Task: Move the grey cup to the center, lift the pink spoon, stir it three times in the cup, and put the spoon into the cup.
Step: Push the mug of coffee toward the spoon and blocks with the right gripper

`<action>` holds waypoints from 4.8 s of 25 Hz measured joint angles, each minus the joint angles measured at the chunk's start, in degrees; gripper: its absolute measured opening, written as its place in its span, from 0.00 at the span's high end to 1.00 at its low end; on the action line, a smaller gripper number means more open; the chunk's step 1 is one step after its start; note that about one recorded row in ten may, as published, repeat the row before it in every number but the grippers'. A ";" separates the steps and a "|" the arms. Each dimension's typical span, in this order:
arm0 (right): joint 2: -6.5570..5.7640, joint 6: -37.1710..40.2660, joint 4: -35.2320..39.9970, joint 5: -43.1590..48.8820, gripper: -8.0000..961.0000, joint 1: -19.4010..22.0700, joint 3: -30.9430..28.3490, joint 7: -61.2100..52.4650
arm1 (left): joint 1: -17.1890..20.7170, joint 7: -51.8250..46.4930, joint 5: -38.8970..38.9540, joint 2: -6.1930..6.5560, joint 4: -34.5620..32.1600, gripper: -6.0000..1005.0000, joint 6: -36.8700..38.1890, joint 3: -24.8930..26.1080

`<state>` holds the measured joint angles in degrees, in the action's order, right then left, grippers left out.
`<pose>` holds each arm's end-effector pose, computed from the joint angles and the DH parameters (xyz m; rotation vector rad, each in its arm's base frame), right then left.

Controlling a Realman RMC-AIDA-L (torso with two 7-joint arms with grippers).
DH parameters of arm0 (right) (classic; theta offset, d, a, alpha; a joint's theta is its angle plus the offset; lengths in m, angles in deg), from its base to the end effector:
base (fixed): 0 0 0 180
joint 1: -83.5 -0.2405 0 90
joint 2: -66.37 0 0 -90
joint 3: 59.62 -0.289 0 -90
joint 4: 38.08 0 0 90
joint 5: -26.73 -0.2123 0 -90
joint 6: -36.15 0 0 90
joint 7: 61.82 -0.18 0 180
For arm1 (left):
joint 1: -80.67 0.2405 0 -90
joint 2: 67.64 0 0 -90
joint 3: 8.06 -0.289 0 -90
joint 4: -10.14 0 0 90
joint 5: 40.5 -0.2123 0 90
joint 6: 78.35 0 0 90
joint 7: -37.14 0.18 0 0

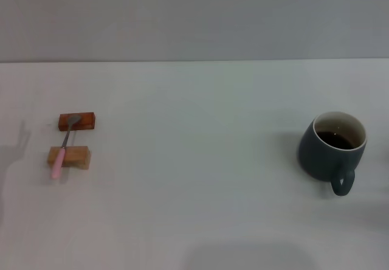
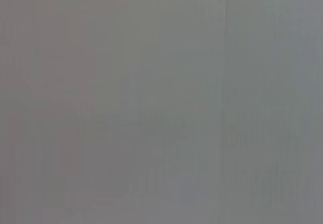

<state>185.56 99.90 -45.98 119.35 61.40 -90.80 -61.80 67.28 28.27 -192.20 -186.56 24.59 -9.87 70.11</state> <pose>0.4251 0.3480 -0.0035 -1.2851 0.7134 0.4758 -0.4085 0.3275 0.0181 -1.3290 -0.5960 -0.6518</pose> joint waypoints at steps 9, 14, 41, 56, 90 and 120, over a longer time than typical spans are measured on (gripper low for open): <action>0.17 -0.35 -2.59 0.07 0.99 -0.58 5.16 0.04 | -0.51 0.00 0.10 0.09 0.21 0.18 -0.02 0.04; 0.23 -0.86 -3.08 0.09 0.99 -0.66 6.10 0.04 | -0.50 0.00 0.10 0.09 0.30 0.19 0.02 0.10; 0.20 -4.41 -4.90 0.10 0.99 -3.44 13.83 -0.23 | -0.06 0.00 0.09 0.00 0.41 0.19 0.61 -0.31; 0.32 -4.84 -9.44 0.09 0.99 -6.37 20.59 -0.32 | -0.15 0.00 0.09 0.00 0.41 0.19 0.71 -0.14; 0.47 -10.46 -13.57 10.31 0.99 -9.05 16.20 -0.45 | -0.13 -0.09 0.09 0.00 0.40 0.20 1.48 0.05; 0.42 -19.59 -16.08 11.13 0.99 -14.16 13.80 -0.40 | -0.11 -0.09 0.09 0.00 0.40 0.20 1.57 -0.37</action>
<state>185.98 80.30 -62.06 130.48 47.23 -77.00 -62.20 67.17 28.17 -192.11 -186.56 24.99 -8.30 69.75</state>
